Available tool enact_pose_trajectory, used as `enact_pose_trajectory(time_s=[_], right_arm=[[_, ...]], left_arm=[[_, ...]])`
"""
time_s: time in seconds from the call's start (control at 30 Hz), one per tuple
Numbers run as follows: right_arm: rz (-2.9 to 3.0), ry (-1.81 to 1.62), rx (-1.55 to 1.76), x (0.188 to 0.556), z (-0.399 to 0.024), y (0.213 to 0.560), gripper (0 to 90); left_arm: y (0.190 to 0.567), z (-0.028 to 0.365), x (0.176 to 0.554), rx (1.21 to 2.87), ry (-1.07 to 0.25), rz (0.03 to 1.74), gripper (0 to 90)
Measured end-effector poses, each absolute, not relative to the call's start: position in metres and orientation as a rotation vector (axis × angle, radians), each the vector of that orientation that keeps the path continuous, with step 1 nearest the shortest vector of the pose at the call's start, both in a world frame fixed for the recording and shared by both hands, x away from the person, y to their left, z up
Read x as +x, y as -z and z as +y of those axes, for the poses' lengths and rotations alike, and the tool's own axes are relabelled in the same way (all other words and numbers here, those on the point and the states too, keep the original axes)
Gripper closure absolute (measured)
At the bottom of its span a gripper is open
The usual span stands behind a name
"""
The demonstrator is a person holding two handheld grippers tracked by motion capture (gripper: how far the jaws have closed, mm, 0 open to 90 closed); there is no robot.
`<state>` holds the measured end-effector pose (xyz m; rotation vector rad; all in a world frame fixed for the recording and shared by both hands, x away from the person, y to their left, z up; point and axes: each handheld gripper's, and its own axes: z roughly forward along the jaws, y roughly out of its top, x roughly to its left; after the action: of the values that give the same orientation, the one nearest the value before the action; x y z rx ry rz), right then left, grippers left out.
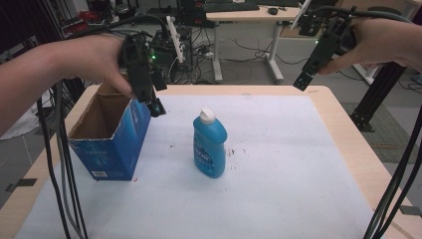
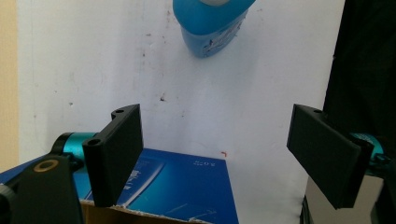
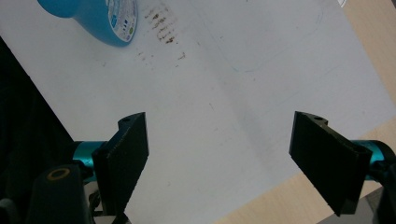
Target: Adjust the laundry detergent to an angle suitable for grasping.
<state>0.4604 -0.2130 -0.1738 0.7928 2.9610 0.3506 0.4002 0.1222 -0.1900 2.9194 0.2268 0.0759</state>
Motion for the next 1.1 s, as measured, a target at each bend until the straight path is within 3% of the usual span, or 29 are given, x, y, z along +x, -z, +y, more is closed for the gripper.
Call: enact_pose_trajectory(time_s=[0.8,1.1], right_arm=[[2.908,-0.482,0.815,0.446,-0.214,0.159,19.1],[2.902,-0.551,0.780,0.431,-0.206,0.167,19.1]], left_arm=[[0.188,0.123,0.400,2.917,-0.084,0.230,18.6],[0.188,0.125,0.398,2.925,-0.086,0.233,18.6]])
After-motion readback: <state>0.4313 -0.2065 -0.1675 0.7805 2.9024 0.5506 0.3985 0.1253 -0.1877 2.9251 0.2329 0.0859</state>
